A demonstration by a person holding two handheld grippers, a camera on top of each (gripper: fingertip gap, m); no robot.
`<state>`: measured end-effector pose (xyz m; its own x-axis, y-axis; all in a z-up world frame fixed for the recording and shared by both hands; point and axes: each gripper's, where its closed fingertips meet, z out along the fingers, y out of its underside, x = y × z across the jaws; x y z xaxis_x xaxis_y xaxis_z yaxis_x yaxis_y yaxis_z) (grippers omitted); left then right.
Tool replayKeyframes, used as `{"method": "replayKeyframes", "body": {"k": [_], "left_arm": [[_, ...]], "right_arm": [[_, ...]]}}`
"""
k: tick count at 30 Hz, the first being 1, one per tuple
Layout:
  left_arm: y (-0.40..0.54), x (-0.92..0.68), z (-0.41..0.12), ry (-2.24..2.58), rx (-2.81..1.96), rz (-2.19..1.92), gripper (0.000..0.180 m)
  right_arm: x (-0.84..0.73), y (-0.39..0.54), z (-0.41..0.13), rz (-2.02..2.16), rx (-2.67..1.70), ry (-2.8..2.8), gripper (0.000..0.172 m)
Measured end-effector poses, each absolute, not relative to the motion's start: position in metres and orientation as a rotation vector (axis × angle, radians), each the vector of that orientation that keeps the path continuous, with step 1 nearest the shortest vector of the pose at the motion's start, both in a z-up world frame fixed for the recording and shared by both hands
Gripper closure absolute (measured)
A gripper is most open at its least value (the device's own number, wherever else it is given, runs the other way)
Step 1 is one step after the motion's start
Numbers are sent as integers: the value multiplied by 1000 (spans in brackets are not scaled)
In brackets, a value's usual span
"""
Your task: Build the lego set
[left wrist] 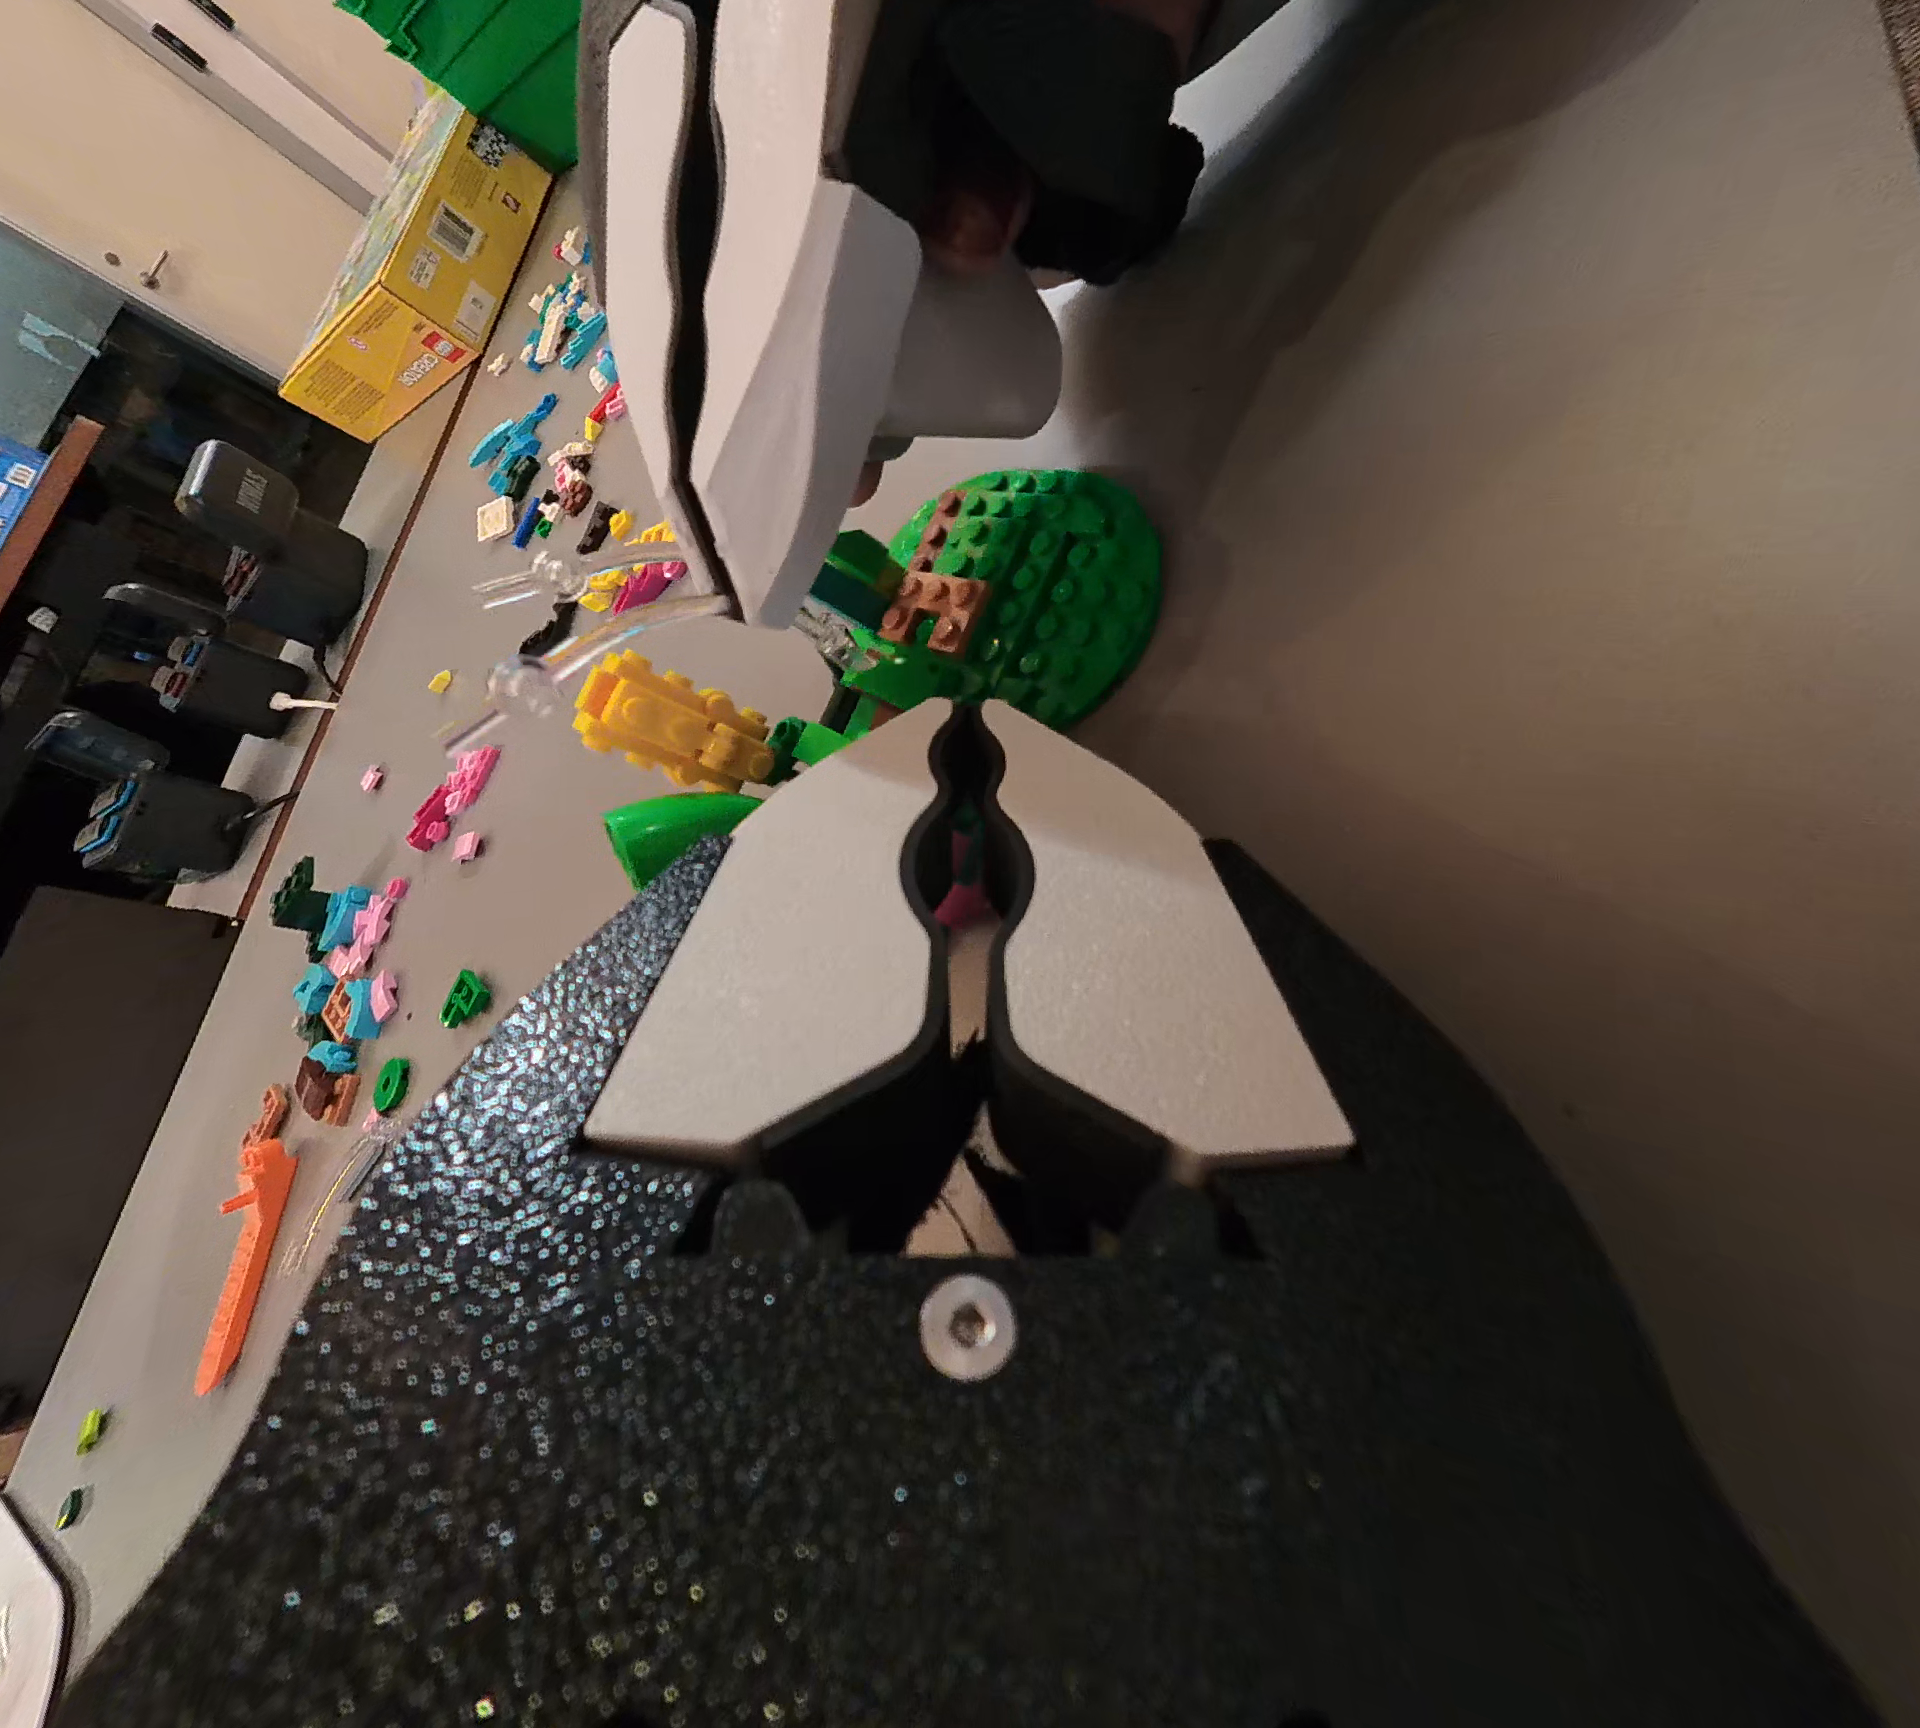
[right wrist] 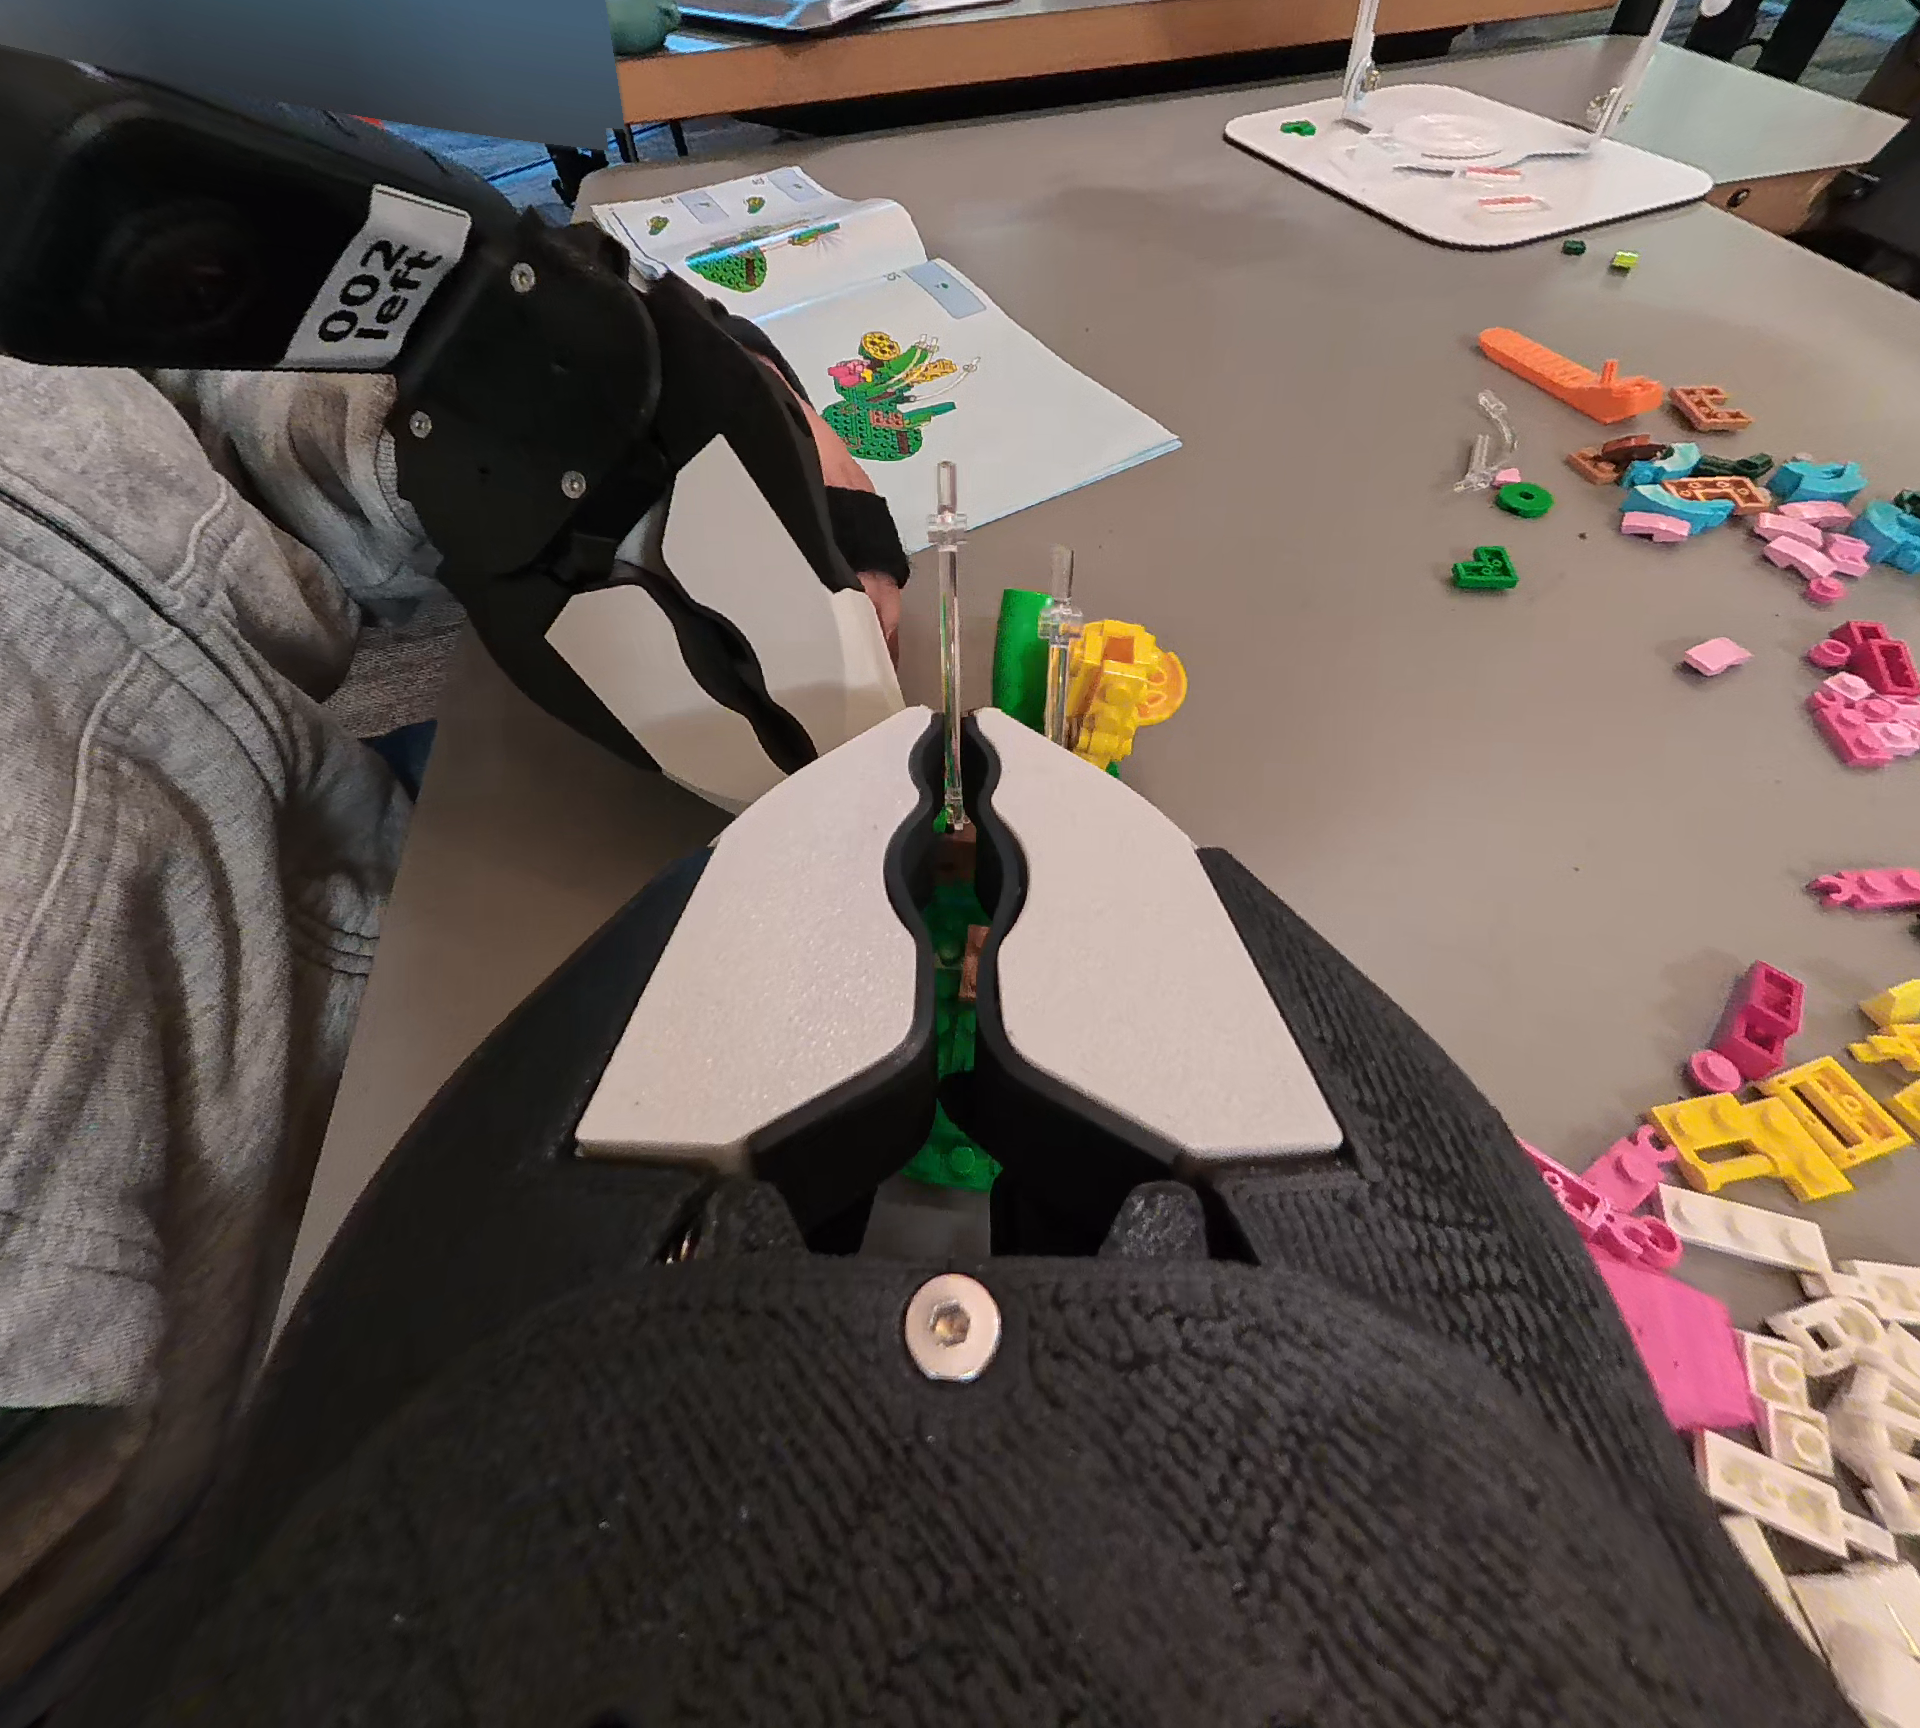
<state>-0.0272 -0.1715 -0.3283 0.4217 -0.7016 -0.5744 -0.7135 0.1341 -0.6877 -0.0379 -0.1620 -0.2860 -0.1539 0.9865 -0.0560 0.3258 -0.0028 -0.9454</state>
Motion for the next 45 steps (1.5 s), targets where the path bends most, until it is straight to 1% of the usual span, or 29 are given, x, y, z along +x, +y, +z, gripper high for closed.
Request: {"method": "replayKeyframes", "body": {"k": [7,11,14,20,22,31,36,41,45], "left_arm": [[-172,-28,-329,1286,-1571,19,180],[-174,-29,-329,1294,-1567,24,180],[-174,-32,-331,1304,-1572,53,180],[-175,-46,-336,1381,-1577,234,180],[-174,-48,-342,1422,-1595,280,180],[-155,-65,-341,1387,-1634,435,180],[-145,-77,-334,1236,-1687,441,180],[-142,-82,-311,1012,-1688,251,180],[-140,-85,-311,959,-1715,154,180]], "right_arm": [[-39,-162,-284,1155,-1372,-1552,171],[-33,-158,-257,1170,-1255,-1457,171],[-20,-133,-244,1111,-1281,-1348,171],[-11,-81,-274,858,-1597,-1349,171],[-16,-74,-277,840,-1649,-1356,171],[-37,-57,-312,803,-1914,-1427,171],[-37,-52,-319,712,-2016,-1491,171],[-37,-45,-327,575,-2093,-1646,171],[-37,-43,-332,473,-2128,-1786,171]]}}
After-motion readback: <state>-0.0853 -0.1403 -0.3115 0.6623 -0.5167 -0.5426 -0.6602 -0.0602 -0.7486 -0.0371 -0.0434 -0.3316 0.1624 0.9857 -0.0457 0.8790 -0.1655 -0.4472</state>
